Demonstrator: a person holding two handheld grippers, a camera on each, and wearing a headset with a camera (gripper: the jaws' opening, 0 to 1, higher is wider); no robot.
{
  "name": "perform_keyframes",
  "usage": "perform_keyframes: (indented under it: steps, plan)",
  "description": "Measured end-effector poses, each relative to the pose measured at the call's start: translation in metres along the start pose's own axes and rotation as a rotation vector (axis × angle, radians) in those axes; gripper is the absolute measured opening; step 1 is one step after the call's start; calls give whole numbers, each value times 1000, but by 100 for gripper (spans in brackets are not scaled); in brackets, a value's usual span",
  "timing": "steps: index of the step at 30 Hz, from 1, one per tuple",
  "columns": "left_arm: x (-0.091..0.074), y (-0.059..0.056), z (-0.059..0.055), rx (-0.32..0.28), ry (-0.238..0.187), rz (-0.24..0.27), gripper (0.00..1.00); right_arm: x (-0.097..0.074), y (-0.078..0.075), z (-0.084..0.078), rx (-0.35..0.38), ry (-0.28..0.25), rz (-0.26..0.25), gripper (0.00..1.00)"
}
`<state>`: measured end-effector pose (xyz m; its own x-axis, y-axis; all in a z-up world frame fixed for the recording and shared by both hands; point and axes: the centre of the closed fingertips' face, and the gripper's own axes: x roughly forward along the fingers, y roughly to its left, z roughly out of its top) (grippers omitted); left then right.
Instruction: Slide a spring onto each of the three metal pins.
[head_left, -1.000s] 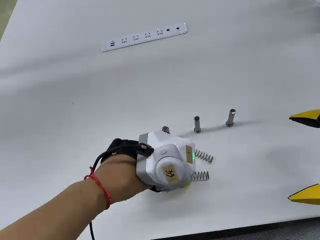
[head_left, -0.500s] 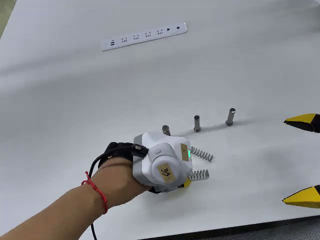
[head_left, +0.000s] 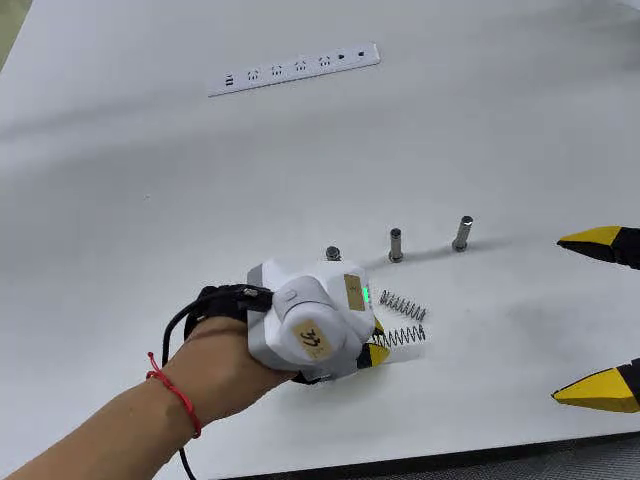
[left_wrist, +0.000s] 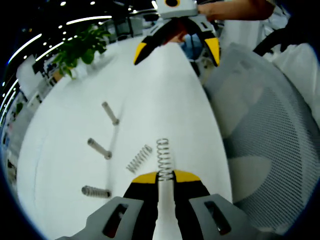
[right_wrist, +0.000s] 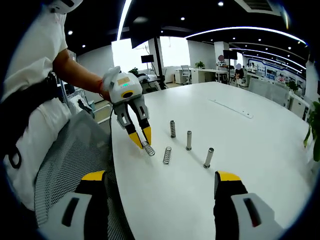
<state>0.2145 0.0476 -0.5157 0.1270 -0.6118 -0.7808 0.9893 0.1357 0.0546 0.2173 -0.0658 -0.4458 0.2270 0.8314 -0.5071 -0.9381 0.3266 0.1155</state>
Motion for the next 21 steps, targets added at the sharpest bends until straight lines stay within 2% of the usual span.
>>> perform_keyframes:
  steps: [6,10,13,15,18,21]
  plan:
    - [-15,3,18,-52,-92,43,10,1,1,22,34,-60,3,83]
    - [-25,4,34,-89,-162,70,10,4,1,41,80,-110,-1,77]
    - [-31,3,46,-113,-213,85,10,8,1,51,136,-129,0,68]
    - [-35,4,54,-131,-250,96,10,12,0,58,147,-159,1,63]
    - [-41,4,63,-157,-299,110,10,17,1,63,198,-157,4,55]
    - [-47,6,71,-185,-341,123,10,21,2,70,231,-183,11,49]
